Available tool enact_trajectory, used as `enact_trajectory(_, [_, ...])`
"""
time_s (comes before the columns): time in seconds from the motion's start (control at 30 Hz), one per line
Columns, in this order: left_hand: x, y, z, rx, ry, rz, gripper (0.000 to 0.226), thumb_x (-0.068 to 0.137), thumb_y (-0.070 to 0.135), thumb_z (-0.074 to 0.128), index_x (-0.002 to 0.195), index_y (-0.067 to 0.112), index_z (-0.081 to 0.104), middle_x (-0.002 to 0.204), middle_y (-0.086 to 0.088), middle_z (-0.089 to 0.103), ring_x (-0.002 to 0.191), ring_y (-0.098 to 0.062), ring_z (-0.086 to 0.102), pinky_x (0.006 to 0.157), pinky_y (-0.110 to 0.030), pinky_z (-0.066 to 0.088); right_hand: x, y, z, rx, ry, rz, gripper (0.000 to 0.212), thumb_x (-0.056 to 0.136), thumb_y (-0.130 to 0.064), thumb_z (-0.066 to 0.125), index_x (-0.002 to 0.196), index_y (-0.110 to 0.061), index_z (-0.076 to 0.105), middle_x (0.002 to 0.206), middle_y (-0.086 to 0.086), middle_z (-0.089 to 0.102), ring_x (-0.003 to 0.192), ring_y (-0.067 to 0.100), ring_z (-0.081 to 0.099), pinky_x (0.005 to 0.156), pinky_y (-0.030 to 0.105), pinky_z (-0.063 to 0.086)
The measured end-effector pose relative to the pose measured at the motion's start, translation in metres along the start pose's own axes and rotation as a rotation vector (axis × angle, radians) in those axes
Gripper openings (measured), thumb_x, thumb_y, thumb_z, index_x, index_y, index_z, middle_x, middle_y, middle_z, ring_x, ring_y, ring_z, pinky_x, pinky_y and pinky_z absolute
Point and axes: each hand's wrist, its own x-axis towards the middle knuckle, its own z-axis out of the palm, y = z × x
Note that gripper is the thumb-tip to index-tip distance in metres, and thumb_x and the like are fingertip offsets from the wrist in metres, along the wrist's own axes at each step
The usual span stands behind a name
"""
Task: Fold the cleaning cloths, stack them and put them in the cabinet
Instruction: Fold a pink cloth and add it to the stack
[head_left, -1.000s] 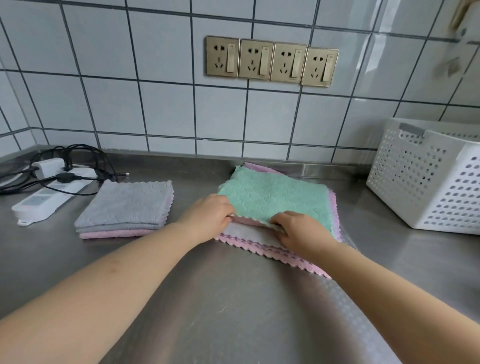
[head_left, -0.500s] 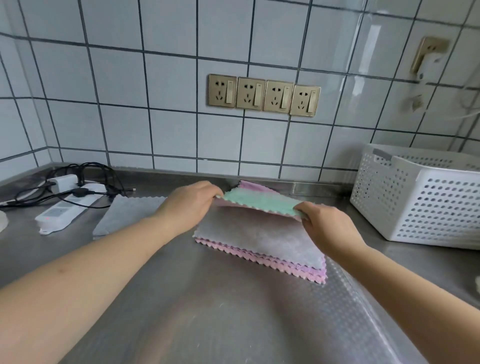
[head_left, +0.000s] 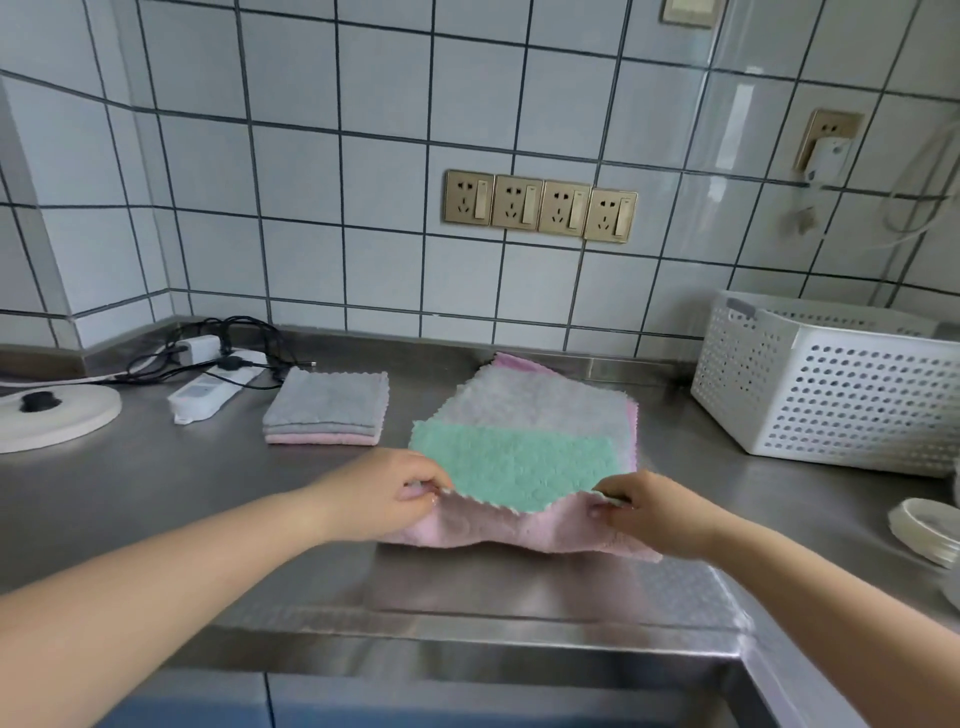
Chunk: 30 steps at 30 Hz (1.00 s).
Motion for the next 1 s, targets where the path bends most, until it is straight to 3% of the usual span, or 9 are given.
enact_trajectory(0.07, [-0.006,0.003,0.0,-0.106,-0.077,-0.056,0.023,0.089,0.02,0.055,0.097,0.039,0.066,0.094,0.023,0.063,0.092,0.009,0.056,0.087,-0.009,0.039,-0.006,-0.004,0.002,-0.001,-0.09,0.029,0.04,0.093,-0.033,0.052,0.061,-0.019,0.035,0.062,-0.006,0.038,0.058,0.009,0.03,0.054,0.024,0.024])
enact_trajectory(0.13, [-0.013,0.004,0.0,-0.21,-0.196,-0.098,0.025,0.087,0.02,0.059,0.092,0.045,0.062,0.087,0.016,0.064,0.084,0.004,0.057,0.085,-0.013,0.042,-0.014,-0.006,0.001,0.024,-0.204,0.046,0.03,0.091,-0.036,0.055,0.069,-0.016,0.051,0.073,-0.001,0.053,0.065,0.01,0.042,0.061,0.023,0.034])
enact_trajectory(0.2, [-0.021,0.002,-0.002,-0.327,-0.366,-0.148,0.024,0.087,0.02,0.061,0.096,0.042,0.062,0.084,0.009,0.064,0.077,-0.008,0.054,0.078,-0.024,0.043,-0.021,-0.006,0.0,0.052,-0.321,0.08,0.03,0.089,-0.042,0.059,0.099,-0.015,0.065,0.1,-0.001,0.066,0.088,0.013,0.059,0.083,0.025,0.046])
enact_trajectory(0.27, [-0.029,0.0,-0.002,-0.348,-0.468,-0.195,0.018,0.088,0.023,0.062,0.098,0.038,0.063,0.085,0.004,0.065,0.075,-0.01,0.051,0.072,-0.024,0.039,-0.023,-0.002,0.002,0.071,-0.382,0.096,0.03,0.086,-0.048,0.06,0.097,-0.021,0.067,0.099,-0.007,0.067,0.089,0.012,0.062,0.085,0.025,0.048])
enact_trajectory(0.4, [-0.029,-0.013,0.001,-0.319,-0.289,-0.295,0.012,0.085,0.022,0.065,0.093,0.032,0.064,0.078,0.008,0.063,0.058,-0.003,0.049,0.055,-0.017,0.035,-0.014,0.01,0.006,0.082,-0.32,0.153,0.031,0.087,-0.05,0.058,0.065,-0.028,0.054,0.071,-0.013,0.053,0.065,0.006,0.048,0.062,0.018,0.037])
enact_trajectory(0.6, [-0.017,-0.027,0.001,-0.4,-0.023,-0.379,0.023,0.087,0.01,0.061,0.103,0.025,0.061,0.093,0.004,0.067,0.075,0.0,0.06,0.057,-0.005,0.042,0.009,0.022,0.013,0.054,-0.131,0.227,0.035,0.09,-0.047,0.055,0.088,-0.014,0.066,0.081,-0.004,0.06,0.073,0.013,0.052,0.062,0.023,0.038])
enact_trajectory(0.7, [-0.008,-0.033,0.007,-0.366,0.067,-0.406,0.023,0.085,0.008,0.061,0.102,0.022,0.062,0.08,0.003,0.066,0.062,-0.007,0.056,0.052,-0.011,0.041,0.019,0.028,0.02,0.076,-0.006,0.276,0.04,0.088,-0.045,0.058,0.096,-0.007,0.067,0.087,0.003,0.064,0.076,0.017,0.055,0.064,0.027,0.039])
enact_trajectory(0.8, [0.002,-0.039,0.013,-0.284,0.133,-0.397,0.022,0.084,0.009,0.062,0.104,0.018,0.06,0.07,0.006,0.062,0.051,-0.001,0.054,0.063,-0.019,0.043,0.026,0.03,0.025,0.058,0.1,0.303,0.041,0.087,-0.045,0.059,0.093,-0.005,0.067,0.081,0.002,0.063,0.076,0.017,0.056,0.06,0.027,0.037])
enact_trajectory(1.0, [0.015,-0.046,0.019,-0.134,0.185,-0.396,0.02,0.087,0.023,0.062,0.106,0.026,0.057,0.08,0.011,0.06,0.063,-0.003,0.054,0.06,-0.018,0.038,0.035,0.035,0.029,0.032,0.134,0.311,0.036,0.086,-0.045,0.06,0.066,-0.016,0.051,0.066,-0.005,0.053,0.072,0.018,0.052,0.057,0.028,0.034])
